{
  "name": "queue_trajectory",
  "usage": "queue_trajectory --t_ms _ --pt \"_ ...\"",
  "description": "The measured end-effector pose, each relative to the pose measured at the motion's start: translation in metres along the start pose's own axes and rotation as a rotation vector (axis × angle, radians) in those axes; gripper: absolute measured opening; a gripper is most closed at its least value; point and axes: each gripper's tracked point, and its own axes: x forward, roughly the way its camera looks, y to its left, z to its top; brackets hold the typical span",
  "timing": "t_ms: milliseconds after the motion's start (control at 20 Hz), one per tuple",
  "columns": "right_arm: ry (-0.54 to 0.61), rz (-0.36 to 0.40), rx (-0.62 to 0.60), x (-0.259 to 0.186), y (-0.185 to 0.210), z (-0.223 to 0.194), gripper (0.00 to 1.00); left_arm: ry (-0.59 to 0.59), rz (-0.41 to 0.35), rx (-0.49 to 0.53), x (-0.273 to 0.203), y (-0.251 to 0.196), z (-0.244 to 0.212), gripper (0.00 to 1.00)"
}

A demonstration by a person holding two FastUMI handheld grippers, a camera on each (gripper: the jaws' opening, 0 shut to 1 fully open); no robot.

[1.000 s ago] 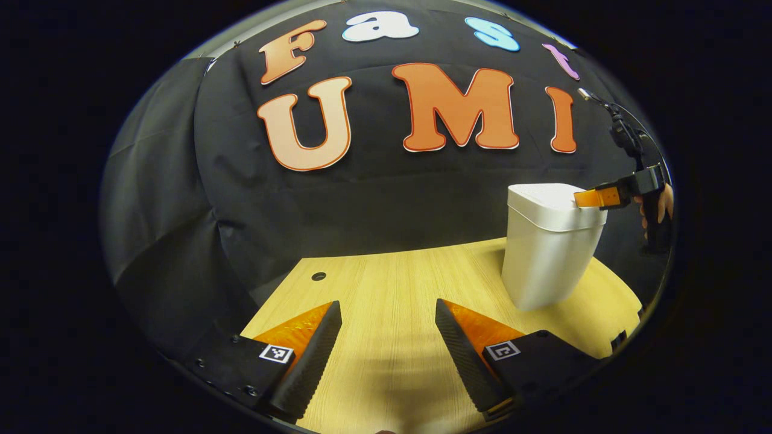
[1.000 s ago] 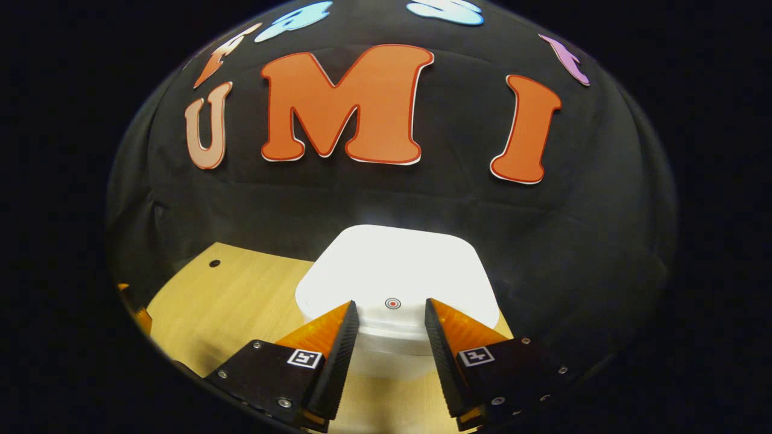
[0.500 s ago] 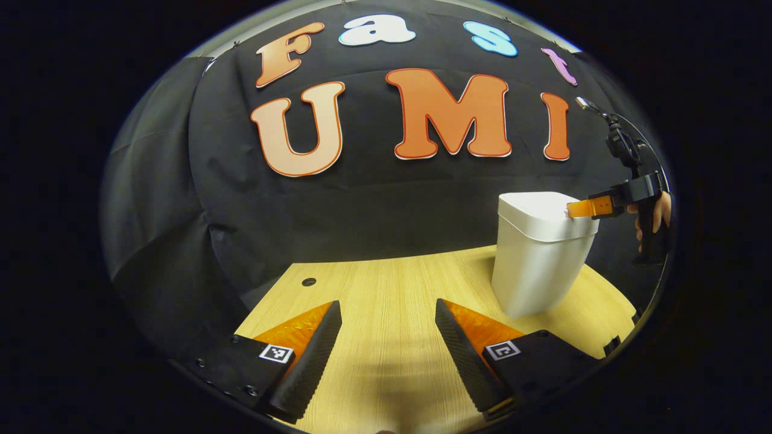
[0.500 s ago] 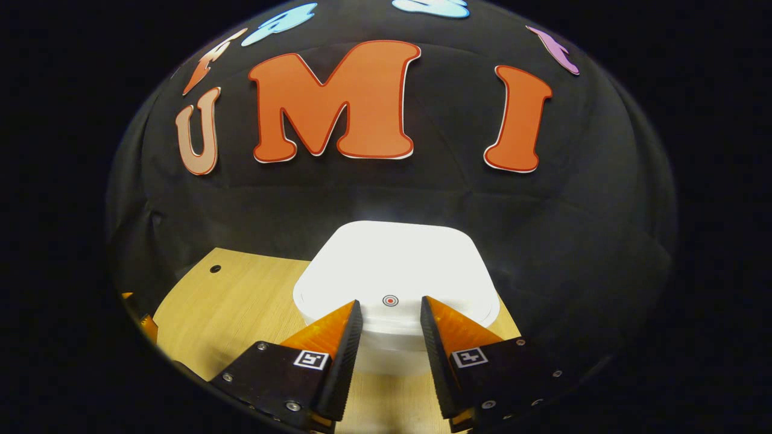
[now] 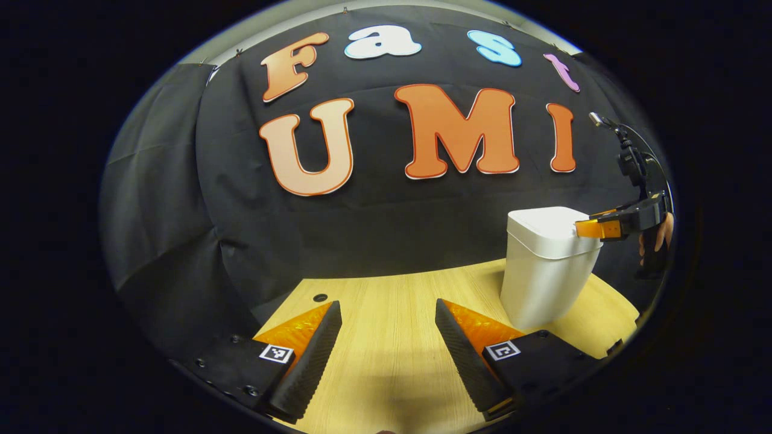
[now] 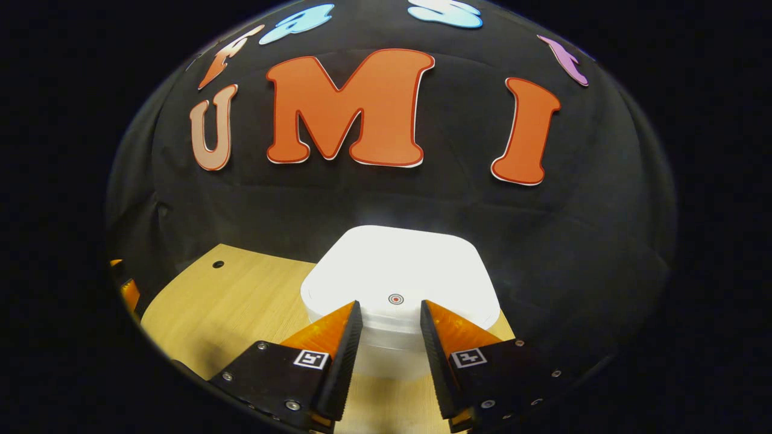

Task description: Press the lid of the desktop garbage bin to open it, pick up the crumpled paper on the desktop and throw it into the bin, then pick up the pop can on the desktop and drop it into the bin, and finally close the garbage bin lid.

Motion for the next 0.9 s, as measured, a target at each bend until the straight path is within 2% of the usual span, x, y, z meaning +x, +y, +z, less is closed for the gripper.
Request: queue_trajectory --t_ms 150,300,500,700,900 --pt "-0.063 -0.014 0.038 -0.017 0.007 0.007 0.61 -0.043 -0.022 0.012 0.003 0.009 0.015 0.99" --pt "-0.141 -0.040 0.008 -0.031 0.017 0.019 0.80 -0.107 -0.051 -0.004 0.008 0.017 0.038 0.99" --pt "-0.194 -0.055 -0.015 -0.050 0.035 0.025 0.92 -0.188 -0.075 -0.030 0.006 0.029 0.071 0.99" --pt "-0.175 -0.023 -0.022 -0.057 0.061 0.009 0.95 -0.255 -0.095 -0.052 0.006 0.036 0.096 0.99" --pt "-0.212 0.017 -0.076 -0.067 0.089 0.008 0.96 -0.290 -0.096 -0.058 -0.001 0.039 0.105 0.99"
